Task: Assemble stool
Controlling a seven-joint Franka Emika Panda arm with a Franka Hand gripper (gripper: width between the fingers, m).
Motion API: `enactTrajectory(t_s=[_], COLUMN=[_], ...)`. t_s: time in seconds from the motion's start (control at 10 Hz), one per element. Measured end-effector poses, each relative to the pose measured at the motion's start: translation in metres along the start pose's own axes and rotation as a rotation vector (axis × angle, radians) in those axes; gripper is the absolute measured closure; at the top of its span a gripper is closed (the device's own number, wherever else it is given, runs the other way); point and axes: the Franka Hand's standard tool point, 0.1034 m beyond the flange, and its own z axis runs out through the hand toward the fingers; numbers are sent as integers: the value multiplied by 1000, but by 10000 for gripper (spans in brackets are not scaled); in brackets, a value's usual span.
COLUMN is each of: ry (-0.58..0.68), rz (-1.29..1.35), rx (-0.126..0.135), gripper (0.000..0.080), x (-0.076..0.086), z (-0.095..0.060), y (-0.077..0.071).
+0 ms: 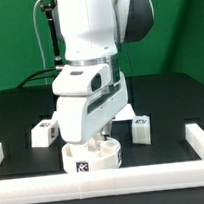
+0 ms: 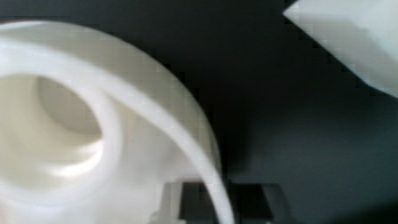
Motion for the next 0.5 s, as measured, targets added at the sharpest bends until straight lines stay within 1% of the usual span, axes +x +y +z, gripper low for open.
enactTrajectory(t_s=[0.2, 0.3, 0.5], ry=[0, 0, 12], rz=[0, -13, -49], rx=[0, -1, 1], gripper=[770, 770, 770], x=[0, 4, 31], z=[0, 0, 1], y=[0, -1, -9])
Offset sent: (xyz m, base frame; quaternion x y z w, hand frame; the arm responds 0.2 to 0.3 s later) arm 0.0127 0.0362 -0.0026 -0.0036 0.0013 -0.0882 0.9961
